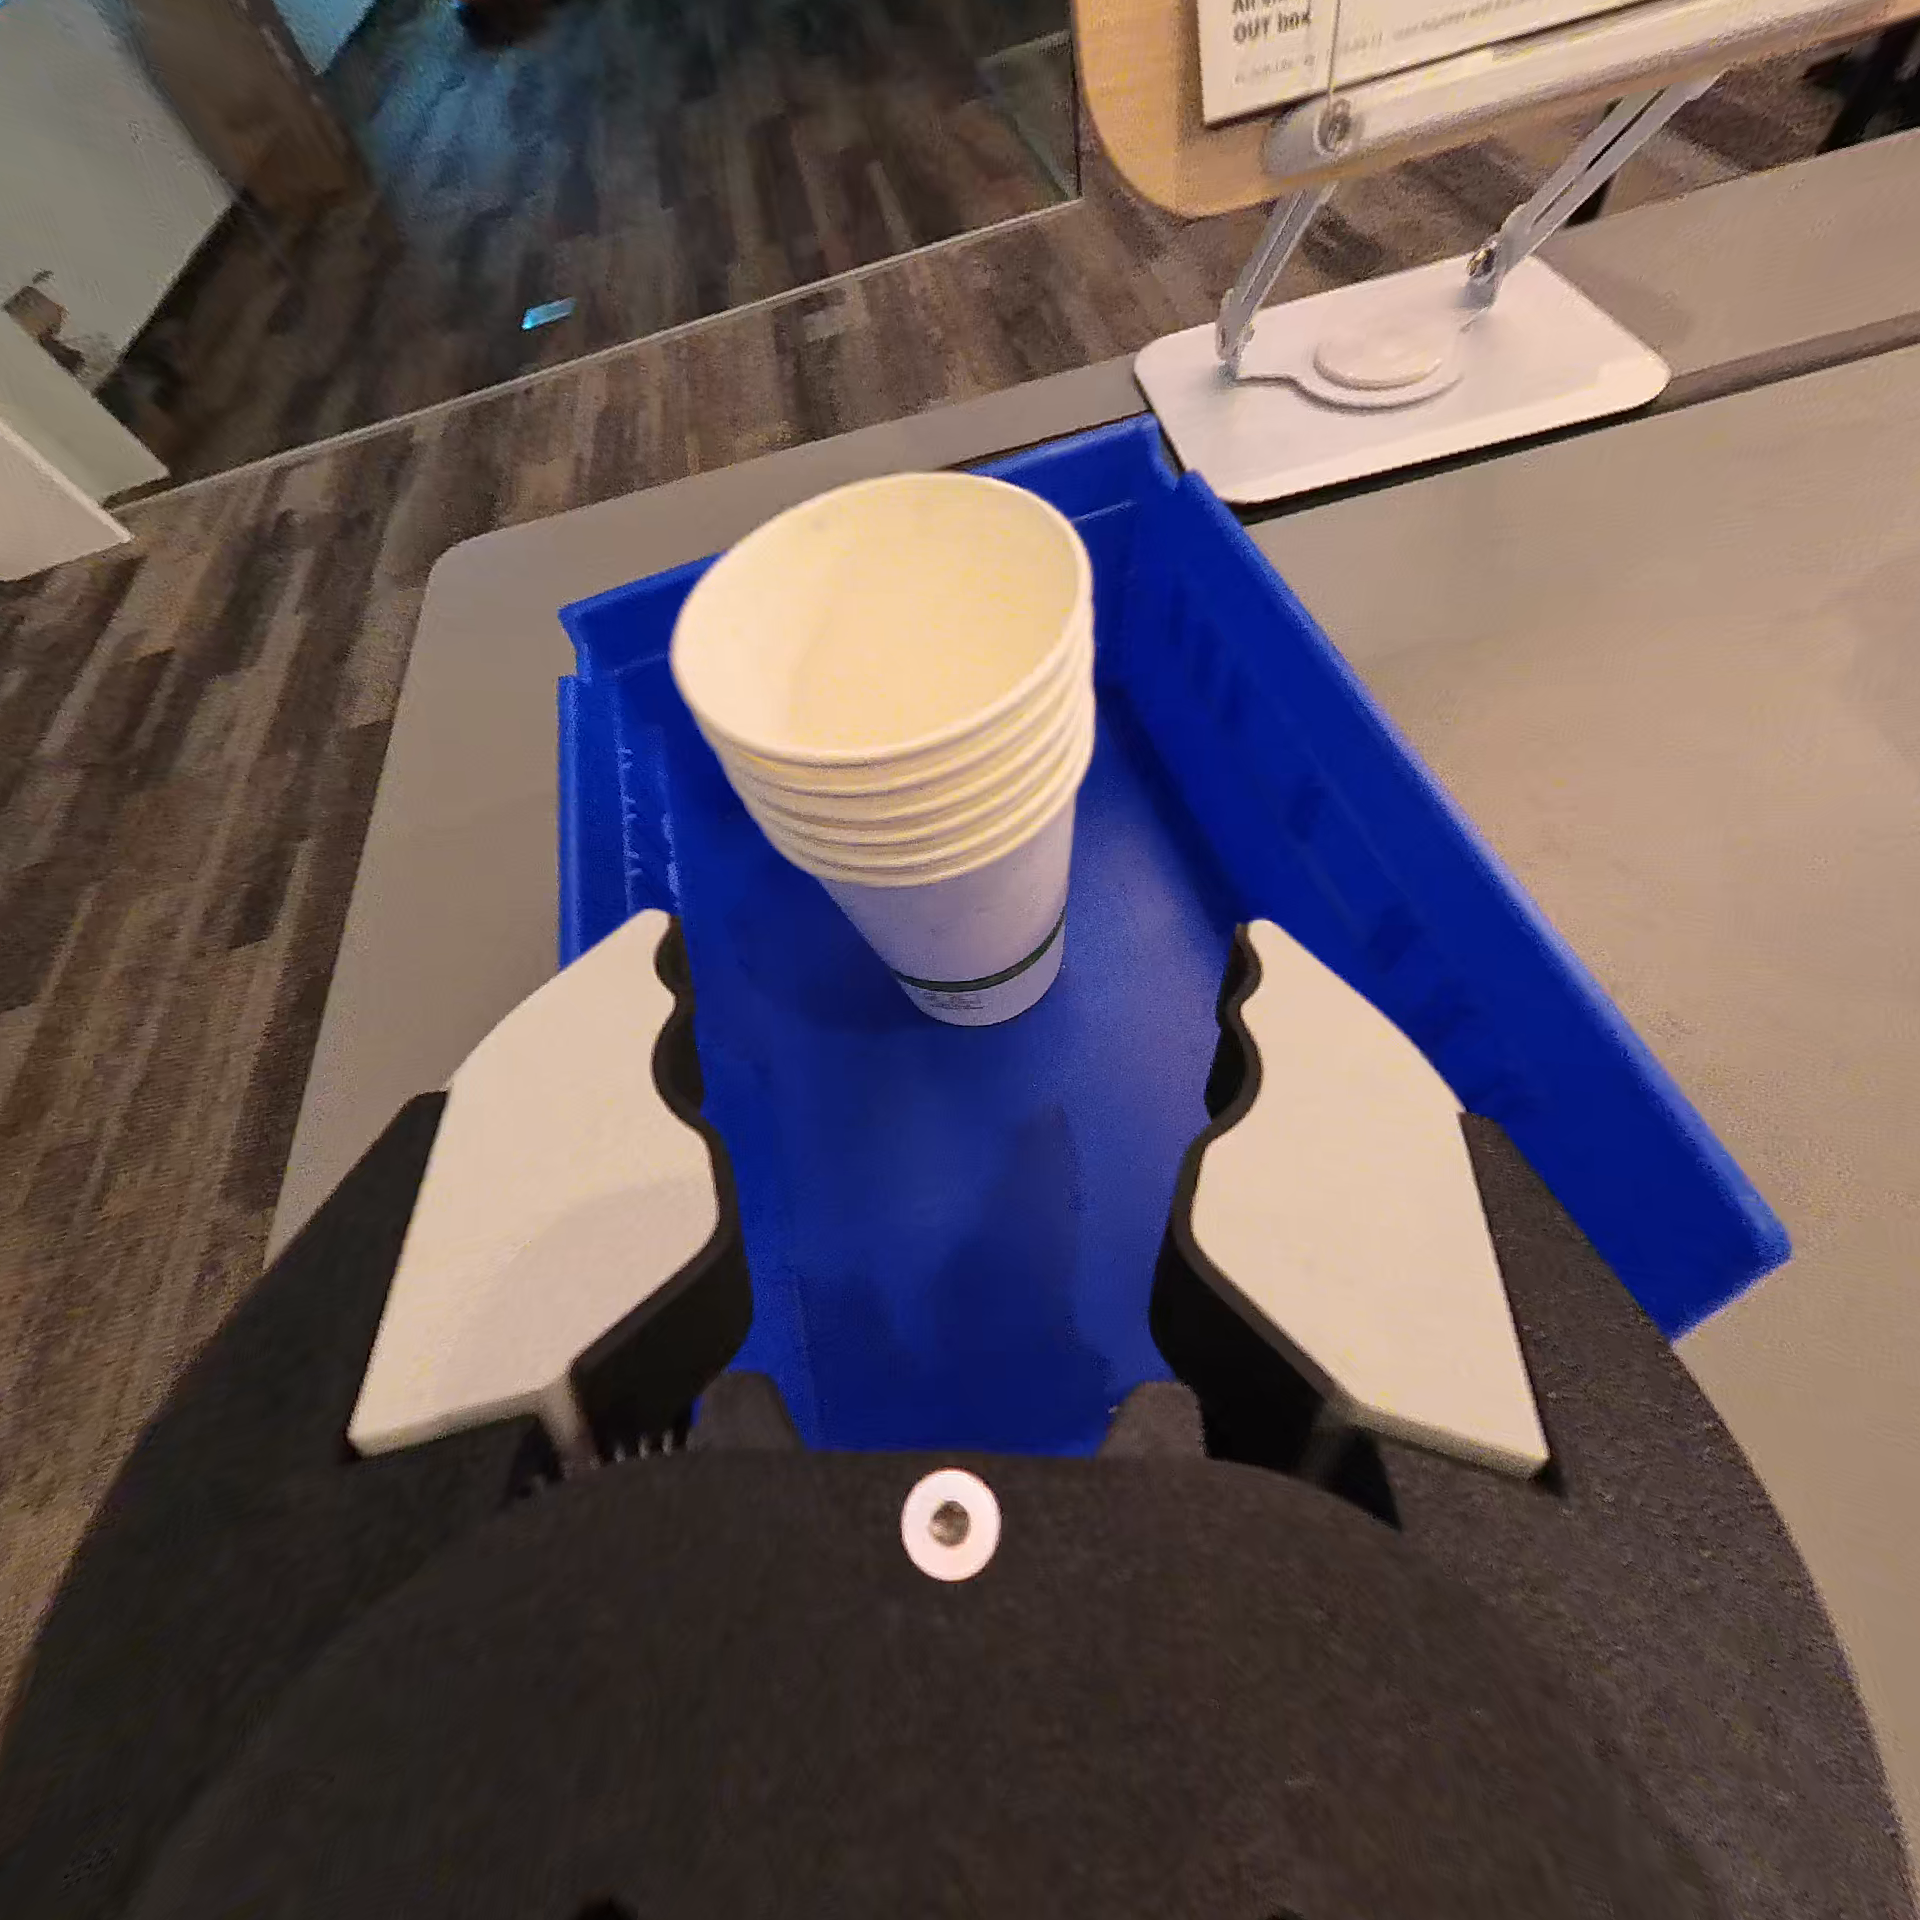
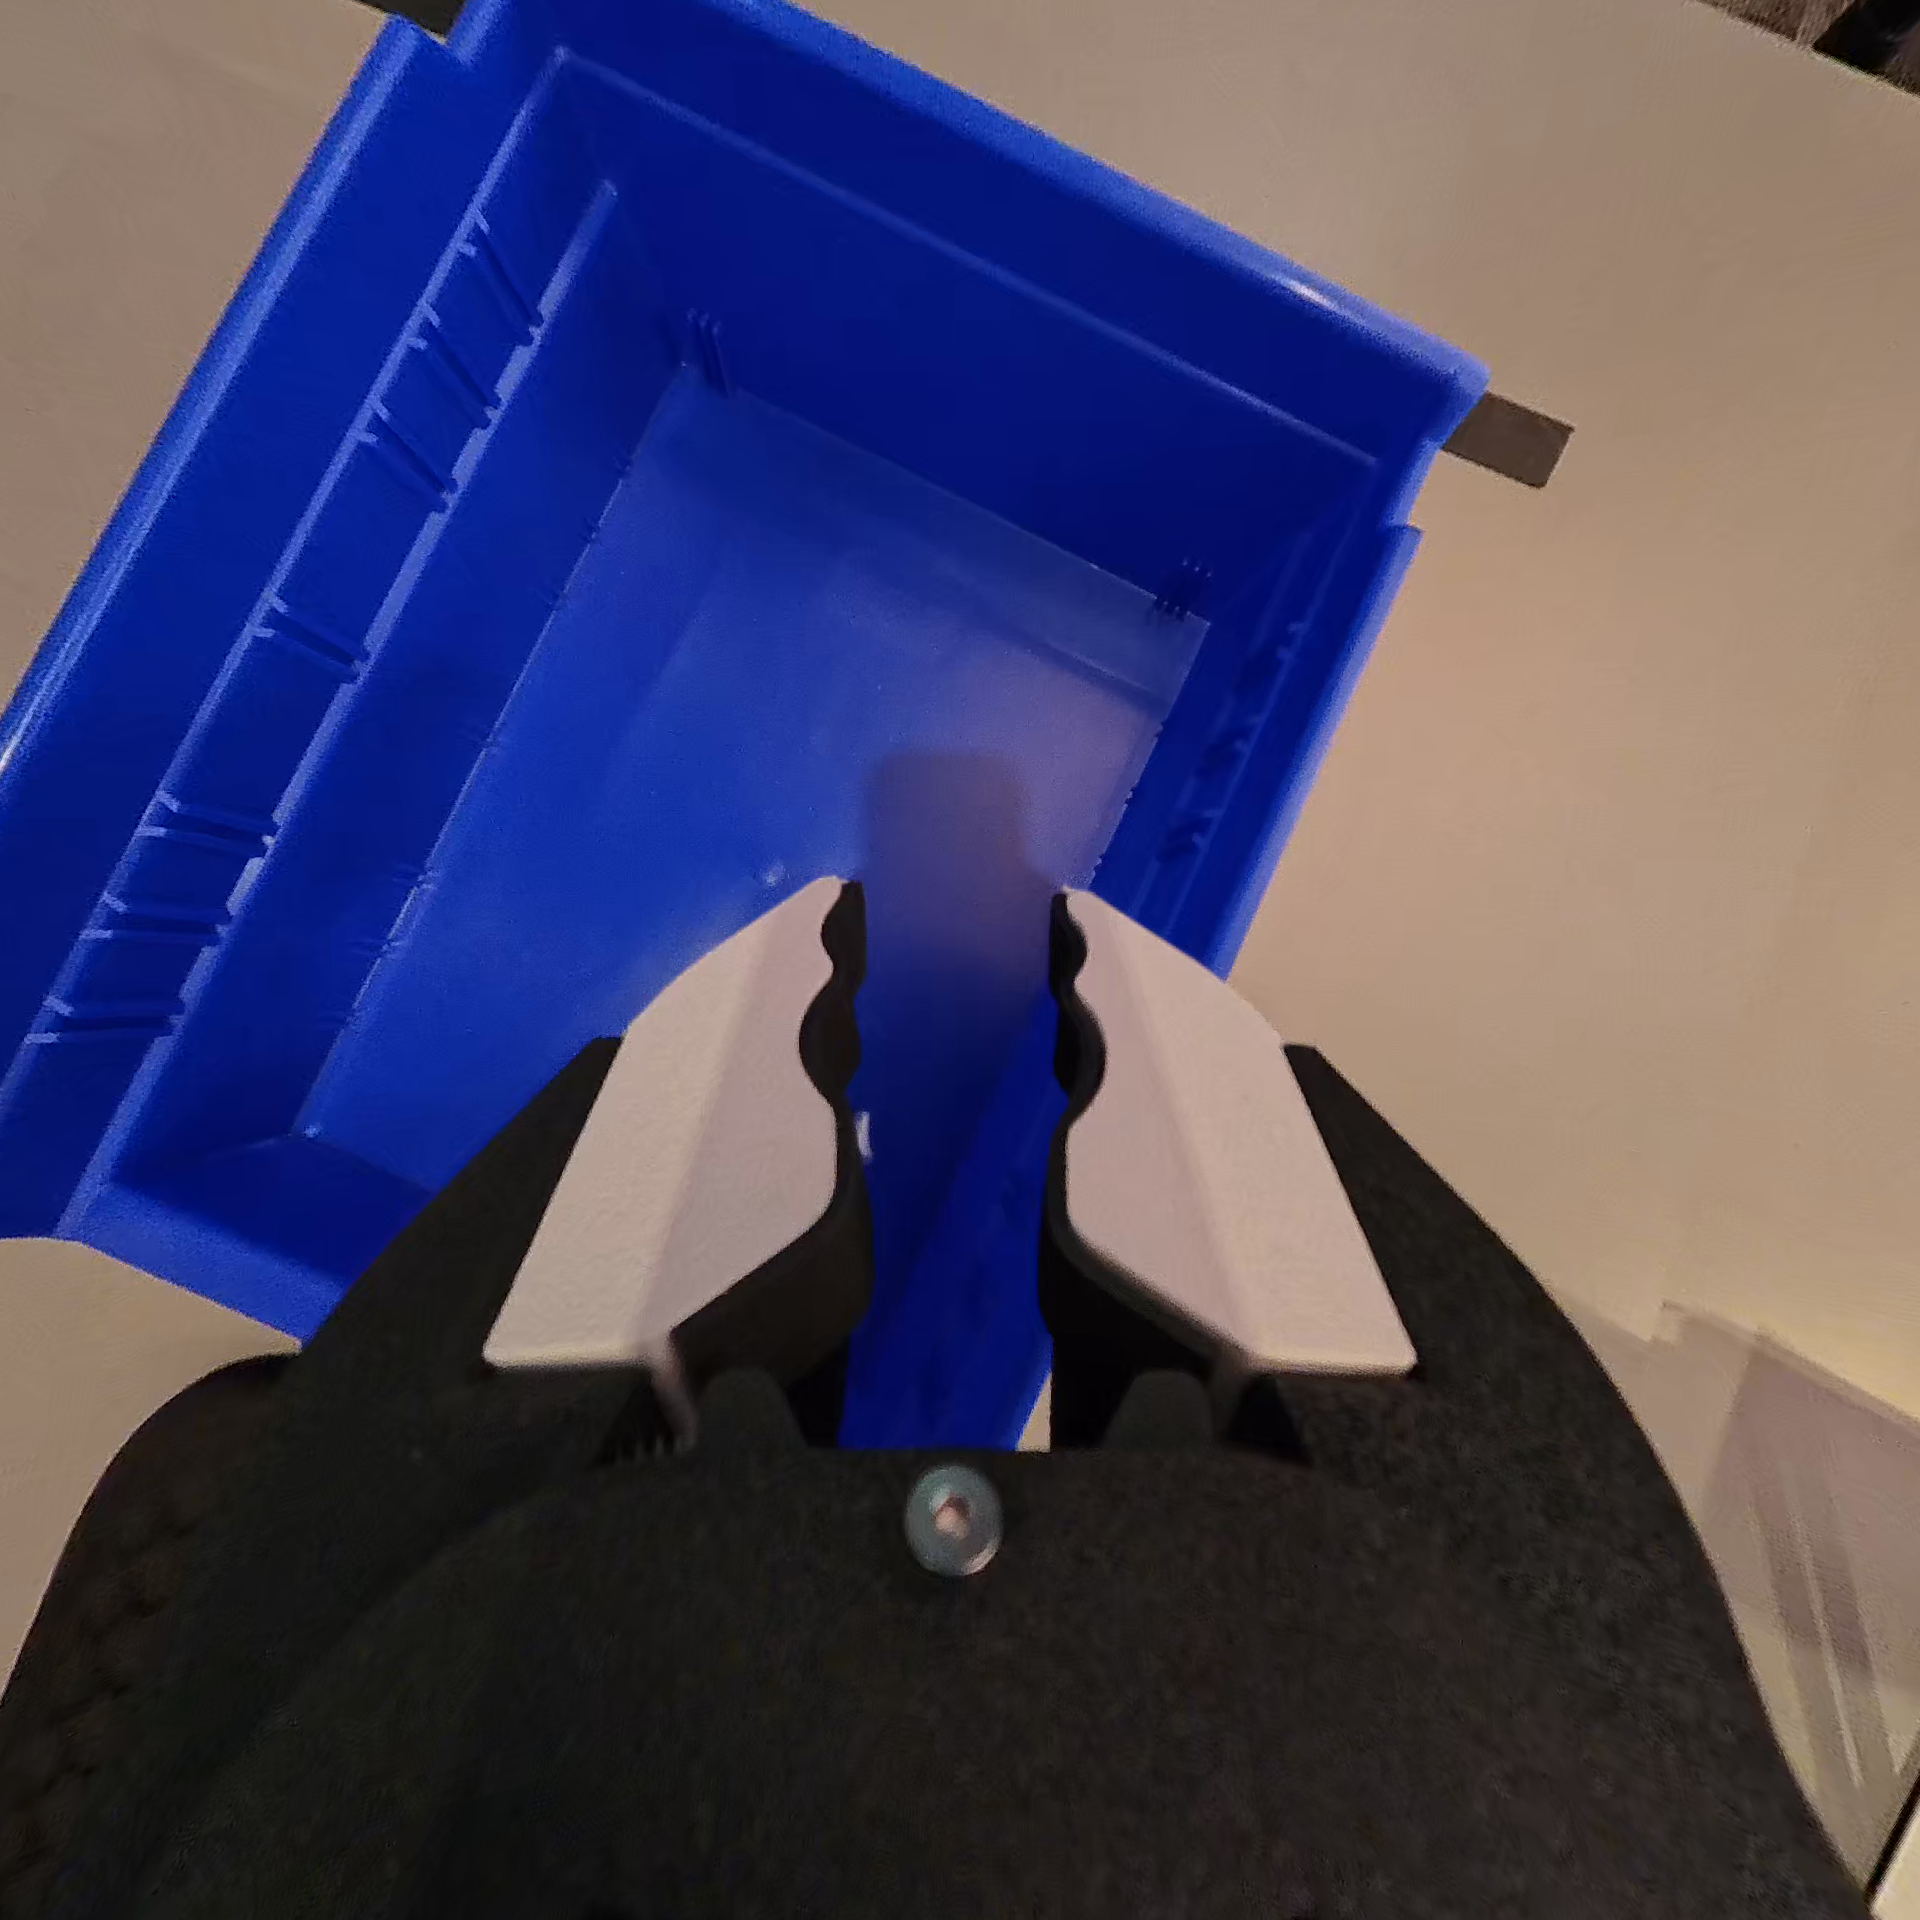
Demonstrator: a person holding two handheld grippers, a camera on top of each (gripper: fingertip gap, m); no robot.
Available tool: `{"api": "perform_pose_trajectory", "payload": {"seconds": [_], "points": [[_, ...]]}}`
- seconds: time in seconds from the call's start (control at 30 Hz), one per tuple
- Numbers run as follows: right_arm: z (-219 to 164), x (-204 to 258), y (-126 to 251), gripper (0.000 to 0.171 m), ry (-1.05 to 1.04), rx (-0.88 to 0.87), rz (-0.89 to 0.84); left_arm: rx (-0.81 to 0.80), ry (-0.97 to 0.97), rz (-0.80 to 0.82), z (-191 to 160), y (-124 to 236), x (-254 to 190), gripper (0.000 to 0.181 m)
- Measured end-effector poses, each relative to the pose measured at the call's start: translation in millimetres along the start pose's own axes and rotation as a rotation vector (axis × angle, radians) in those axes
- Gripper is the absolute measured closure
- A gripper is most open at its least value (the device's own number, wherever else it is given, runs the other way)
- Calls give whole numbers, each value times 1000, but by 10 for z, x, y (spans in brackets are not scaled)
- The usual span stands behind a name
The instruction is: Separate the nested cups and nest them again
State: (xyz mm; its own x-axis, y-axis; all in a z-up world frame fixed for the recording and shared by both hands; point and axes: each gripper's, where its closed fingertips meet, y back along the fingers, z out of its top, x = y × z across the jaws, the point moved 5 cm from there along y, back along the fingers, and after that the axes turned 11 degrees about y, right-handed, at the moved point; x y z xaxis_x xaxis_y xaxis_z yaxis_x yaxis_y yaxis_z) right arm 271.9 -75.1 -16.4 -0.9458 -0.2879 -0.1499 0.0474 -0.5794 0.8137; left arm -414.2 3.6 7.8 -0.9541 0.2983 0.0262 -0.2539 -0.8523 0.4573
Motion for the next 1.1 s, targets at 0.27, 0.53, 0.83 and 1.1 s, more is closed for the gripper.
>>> {"api": "perform_pose_trajectory", "payload": {"seconds": [0.27, 0.53, 0.83, 1.1], "points": [[-26, 41, -54, 137, 12, 23, 13, 85, 127, 18, -205, -393, -87, 75], [-12, 84, -111, 137, 35, 38, 30, 65, 249, 29, -190, -689, 80, 61], [-42, 57, -133, 137, 28, 45, 43, 49, 243, 17, -191, -964, 60, 64], [-55, 35, -118, 138, 22, 28, 49, -10, 287, 7, -248, -1076, 84, 73]]}}
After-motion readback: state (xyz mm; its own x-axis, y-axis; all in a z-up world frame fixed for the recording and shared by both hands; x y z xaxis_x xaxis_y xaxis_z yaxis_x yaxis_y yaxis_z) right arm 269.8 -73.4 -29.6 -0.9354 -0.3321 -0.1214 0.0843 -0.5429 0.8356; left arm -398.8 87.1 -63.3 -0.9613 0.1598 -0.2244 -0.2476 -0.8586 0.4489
